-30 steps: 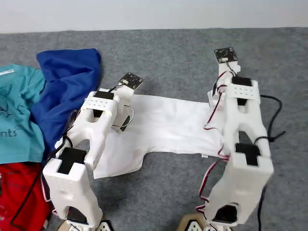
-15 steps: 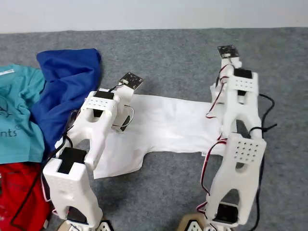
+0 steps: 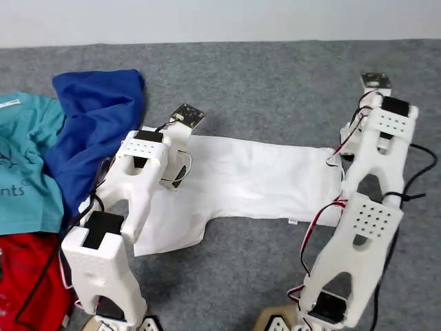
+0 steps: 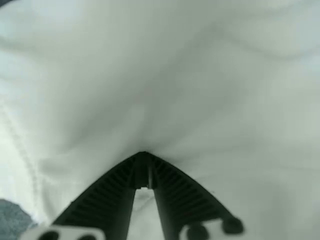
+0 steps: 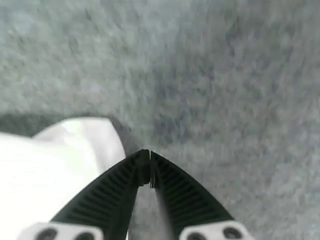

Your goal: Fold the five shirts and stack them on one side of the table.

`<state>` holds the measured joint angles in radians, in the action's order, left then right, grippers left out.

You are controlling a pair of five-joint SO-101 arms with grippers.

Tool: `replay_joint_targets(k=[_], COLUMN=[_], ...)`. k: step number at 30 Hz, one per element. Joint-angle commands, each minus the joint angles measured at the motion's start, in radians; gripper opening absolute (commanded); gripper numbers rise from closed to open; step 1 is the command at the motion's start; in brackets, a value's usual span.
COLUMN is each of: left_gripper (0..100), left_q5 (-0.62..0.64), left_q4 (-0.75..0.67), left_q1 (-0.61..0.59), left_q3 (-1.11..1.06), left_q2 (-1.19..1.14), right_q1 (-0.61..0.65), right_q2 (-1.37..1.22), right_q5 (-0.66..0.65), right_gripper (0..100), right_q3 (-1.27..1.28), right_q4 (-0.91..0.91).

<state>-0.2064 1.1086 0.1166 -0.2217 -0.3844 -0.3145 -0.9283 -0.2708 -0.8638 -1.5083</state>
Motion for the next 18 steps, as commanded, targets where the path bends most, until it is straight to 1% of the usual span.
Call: replay_joint_targets(k=[1, 6, 10, 14, 18], left_gripper=[0, 0, 0, 0, 0], left_q5=[-0.009, -0.009, -0.009, -0.009, -0.009], left_q4=[0.008, 0.008, 0.008, 0.008, 0.008], left_q1=[0.006, 0.006, 0.006, 0.006, 0.006], left_q3=[0.021, 0.021, 0.021, 0.021, 0.021], left_q2=[0.000, 0.000, 0.000, 0.000, 0.000], right_q1=[0.035, 0.168, 0.257, 0.275, 0.248], right_q2=[0.102, 0.150, 0.148, 0.097, 0.002], right_q5=[-0.002, 0.038, 0.038, 0.038, 0.037], right_gripper=[1.4, 1.4, 1.3, 1.1, 1.1], right_q3=[-0.069, -0.069, -0.069, -0.064, -0.068], right_q4=[-0.033, -0.027, 0.036, 0.137, 0.191])
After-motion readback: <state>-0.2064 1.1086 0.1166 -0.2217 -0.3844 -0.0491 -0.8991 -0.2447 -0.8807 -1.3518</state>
